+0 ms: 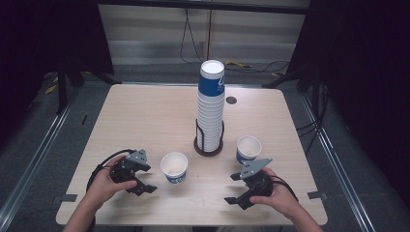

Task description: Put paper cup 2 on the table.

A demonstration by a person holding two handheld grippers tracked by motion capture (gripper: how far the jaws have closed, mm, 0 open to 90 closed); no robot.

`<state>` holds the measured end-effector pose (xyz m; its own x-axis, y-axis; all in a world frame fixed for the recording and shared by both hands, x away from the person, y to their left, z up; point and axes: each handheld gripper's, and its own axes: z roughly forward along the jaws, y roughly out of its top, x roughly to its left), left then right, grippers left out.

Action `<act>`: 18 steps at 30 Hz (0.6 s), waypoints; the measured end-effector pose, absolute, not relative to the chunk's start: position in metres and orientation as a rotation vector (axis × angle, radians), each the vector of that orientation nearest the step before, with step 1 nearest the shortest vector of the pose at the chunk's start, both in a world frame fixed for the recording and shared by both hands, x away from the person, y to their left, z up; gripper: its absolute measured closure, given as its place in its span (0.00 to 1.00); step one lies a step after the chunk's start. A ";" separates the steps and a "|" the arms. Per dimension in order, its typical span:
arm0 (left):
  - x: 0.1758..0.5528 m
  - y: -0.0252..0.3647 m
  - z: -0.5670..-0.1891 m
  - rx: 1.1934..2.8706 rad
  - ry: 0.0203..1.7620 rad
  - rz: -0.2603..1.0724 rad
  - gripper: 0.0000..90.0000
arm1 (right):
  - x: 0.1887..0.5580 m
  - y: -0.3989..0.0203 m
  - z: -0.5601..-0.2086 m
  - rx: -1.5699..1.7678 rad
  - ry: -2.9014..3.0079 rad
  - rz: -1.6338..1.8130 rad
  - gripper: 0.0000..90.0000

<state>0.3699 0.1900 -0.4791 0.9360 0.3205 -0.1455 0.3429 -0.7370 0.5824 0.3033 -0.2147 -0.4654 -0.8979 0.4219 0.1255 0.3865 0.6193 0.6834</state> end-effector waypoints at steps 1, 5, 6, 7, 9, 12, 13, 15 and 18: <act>0.369 0.191 -0.480 2.451 0.477 -0.043 0.17 | 0.302 -0.217 -0.467 0.695 2.787 1.159 0.17; 0.370 0.195 -0.482 2.446 0.481 -0.043 0.17 | 0.300 -0.225 -0.469 0.724 2.769 1.164 0.17; 0.369 0.196 -0.483 2.443 0.487 -0.042 0.17 | 0.300 -0.227 -0.469 0.729 2.766 1.160 0.17; 0.370 0.197 -0.483 2.445 0.486 -0.034 0.17 | 0.299 -0.229 -0.470 0.734 2.764 1.150 0.17; 0.370 0.199 -0.482 2.448 0.485 -0.031 0.17 | 0.298 -0.233 -0.471 0.742 2.754 1.144 0.17; 0.370 0.202 -0.484 2.434 0.497 -0.035 0.17 | 0.297 -0.241 -0.471 0.773 2.732 1.164 0.17; 0.370 0.203 -0.485 2.427 0.493 -0.034 0.17 | 0.296 -0.244 -0.471 0.779 2.726 1.167 0.17; 0.371 0.205 -0.485 2.429 0.505 -0.035 0.17 | 0.296 -0.249 -0.471 0.794 2.711 1.177 0.17; 0.372 0.208 -0.485 2.422 0.503 -0.032 0.17 | 0.296 -0.256 -0.472 0.823 2.691 1.184 0.17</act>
<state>0.3715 0.2081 -0.4848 0.9260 0.3471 -0.1486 0.3633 -0.7115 0.6015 0.2962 -0.2555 -0.4717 -0.8509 0.5087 0.1307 0.4402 0.5548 0.7060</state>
